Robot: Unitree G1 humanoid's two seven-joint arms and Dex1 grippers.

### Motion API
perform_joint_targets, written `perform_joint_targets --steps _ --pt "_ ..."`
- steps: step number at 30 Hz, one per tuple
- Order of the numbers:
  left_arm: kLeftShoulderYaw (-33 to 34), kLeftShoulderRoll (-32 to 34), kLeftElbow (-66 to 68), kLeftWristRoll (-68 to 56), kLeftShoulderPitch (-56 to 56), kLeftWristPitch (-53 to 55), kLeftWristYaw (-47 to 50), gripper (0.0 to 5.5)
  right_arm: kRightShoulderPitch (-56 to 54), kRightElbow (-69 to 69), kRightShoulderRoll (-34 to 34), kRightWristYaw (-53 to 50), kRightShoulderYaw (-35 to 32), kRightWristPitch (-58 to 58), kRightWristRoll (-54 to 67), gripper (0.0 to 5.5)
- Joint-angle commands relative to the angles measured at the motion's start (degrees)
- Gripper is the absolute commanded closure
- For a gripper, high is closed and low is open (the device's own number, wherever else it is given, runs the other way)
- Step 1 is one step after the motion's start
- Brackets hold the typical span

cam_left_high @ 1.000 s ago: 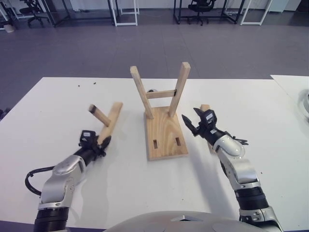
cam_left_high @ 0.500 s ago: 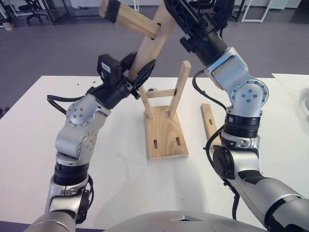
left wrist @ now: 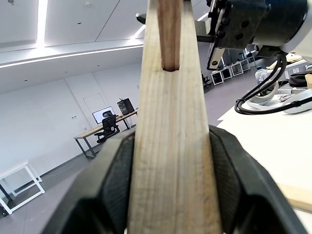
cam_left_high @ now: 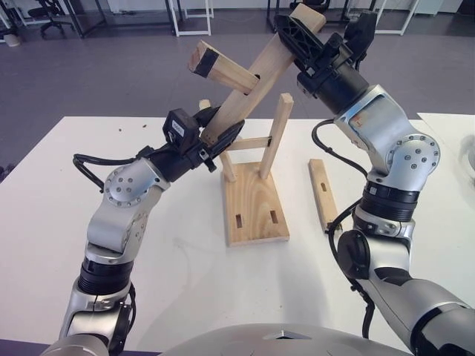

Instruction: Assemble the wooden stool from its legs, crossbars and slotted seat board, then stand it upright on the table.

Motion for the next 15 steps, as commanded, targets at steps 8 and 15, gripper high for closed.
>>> perform_joint_targets --steps 8,15 --pt "0.9 -1.3 -1.6 -0.3 17.4 1.1 1.1 1.91 53.0 -30.7 1.2 -0.9 1.3 -10.1 -19.2 4.47" --pt "1.6 -4.0 1.0 2.0 19.0 -0.5 4.9 1.17 56.0 -26.2 -0.3 1.4 4.9 -18.5 -33.1 4.46"
